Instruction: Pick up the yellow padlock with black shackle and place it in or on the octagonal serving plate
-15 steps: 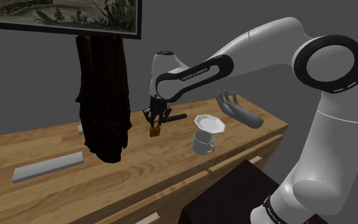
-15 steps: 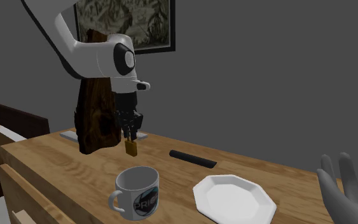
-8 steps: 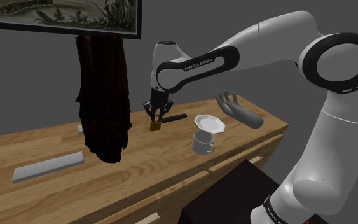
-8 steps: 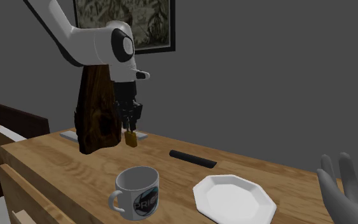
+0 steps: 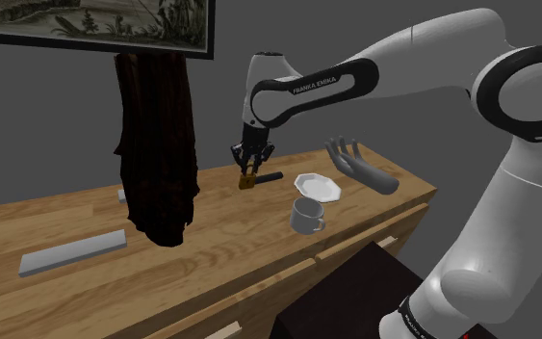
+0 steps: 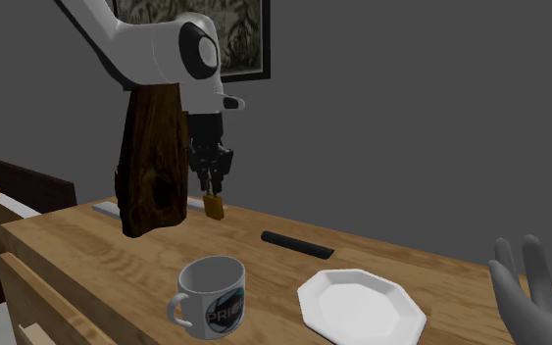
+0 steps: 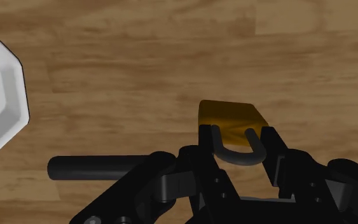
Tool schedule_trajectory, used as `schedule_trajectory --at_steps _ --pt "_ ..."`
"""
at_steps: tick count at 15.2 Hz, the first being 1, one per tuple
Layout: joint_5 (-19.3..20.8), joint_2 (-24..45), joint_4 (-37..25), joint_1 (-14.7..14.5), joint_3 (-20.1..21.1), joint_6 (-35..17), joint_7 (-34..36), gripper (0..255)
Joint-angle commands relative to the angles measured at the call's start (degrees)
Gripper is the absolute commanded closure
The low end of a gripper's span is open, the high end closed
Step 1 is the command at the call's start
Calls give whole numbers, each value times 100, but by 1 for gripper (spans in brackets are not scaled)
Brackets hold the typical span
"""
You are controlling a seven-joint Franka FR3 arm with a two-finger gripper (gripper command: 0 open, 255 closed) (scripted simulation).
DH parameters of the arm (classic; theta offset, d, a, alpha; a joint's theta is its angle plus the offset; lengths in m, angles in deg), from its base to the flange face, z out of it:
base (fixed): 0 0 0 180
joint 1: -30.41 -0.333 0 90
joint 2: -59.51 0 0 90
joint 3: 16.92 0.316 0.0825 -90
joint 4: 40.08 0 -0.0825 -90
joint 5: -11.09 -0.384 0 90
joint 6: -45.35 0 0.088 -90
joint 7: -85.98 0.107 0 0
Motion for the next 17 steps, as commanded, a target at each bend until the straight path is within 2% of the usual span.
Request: schedule_trajectory --at_steps 1,9,17 --pt "-71 -168 203 144 -92 -48 -271 255" --pt "-276 -705 745 718 -587 -88 -1441 255" --pt "-353 -905 864 1264 -1155 -17 -2595 255"
